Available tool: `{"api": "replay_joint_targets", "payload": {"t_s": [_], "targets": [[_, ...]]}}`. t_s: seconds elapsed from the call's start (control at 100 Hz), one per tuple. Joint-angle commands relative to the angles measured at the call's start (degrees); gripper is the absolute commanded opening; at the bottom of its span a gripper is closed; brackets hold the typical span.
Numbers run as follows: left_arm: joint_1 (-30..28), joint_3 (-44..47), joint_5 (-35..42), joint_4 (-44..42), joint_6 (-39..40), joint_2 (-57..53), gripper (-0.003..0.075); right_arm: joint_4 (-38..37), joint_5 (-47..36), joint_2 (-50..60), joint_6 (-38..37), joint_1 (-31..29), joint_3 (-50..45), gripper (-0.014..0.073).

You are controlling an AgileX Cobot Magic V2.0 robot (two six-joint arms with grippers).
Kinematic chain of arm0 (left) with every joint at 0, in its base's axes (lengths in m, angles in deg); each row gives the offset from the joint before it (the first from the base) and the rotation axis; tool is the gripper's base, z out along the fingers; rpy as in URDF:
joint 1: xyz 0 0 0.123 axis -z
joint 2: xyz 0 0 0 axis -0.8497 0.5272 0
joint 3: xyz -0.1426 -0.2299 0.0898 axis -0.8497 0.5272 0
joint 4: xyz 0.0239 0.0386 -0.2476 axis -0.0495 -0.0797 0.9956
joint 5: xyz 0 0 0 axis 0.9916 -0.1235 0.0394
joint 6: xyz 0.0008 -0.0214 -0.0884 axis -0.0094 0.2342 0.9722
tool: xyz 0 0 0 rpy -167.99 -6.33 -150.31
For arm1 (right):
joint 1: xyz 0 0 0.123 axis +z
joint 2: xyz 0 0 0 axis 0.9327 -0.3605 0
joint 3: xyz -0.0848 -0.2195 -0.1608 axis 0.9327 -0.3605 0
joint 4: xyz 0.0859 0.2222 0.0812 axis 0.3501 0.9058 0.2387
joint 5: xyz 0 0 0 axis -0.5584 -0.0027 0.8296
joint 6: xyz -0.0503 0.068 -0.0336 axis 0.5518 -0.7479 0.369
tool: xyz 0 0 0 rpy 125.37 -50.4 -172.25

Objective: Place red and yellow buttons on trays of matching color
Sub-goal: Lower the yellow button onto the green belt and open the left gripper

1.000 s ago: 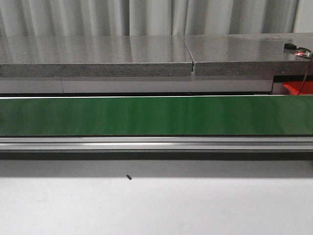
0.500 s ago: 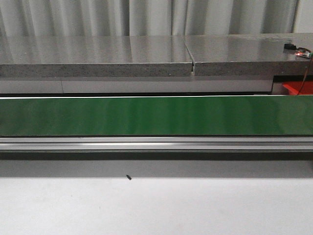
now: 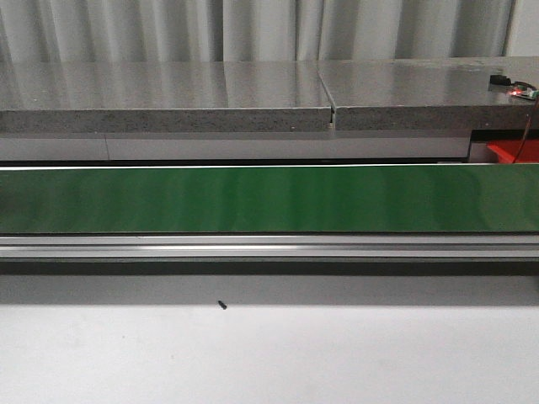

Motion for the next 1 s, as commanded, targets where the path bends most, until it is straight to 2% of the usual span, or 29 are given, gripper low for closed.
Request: {"api": "replay_joint_targets", "payload": {"t_s": [0.0, 0.23, 0.39, 0.76, 0.99], "targets": [[1.71, -1.74, 4.14, 0.94, -0.12, -3.03, 0.0607, -0.42, -3.61, -0.12, 0.21, -0.48, 1.46, -0.0068], [2.91, -1.82, 6.94, 0.94, -0.12, -6.47, 0.0607, -0.42, -3.61, -0.12, 0.21, -0.48, 1.46, -0.0068], [0.78, -2.52, 8.14, 0.84, -0.12, -8.31, 0.0607, -0.42, -3.61, -0.12, 0.21, -0.48, 1.46, -0.0068], [-12.34, -12.39, 7.46, 0.75, 0.60, -8.02, 0.0607, -0.42, -3.61, -0.12, 0.21, -0.48, 1.46, -0.0068], [-18.89, -17.42, 7.11, -0.10, 0.60, -2.48, 0.0607, -0.42, -3.61, -0.12, 0.21, -0.48, 1.46, -0.0068]]}}
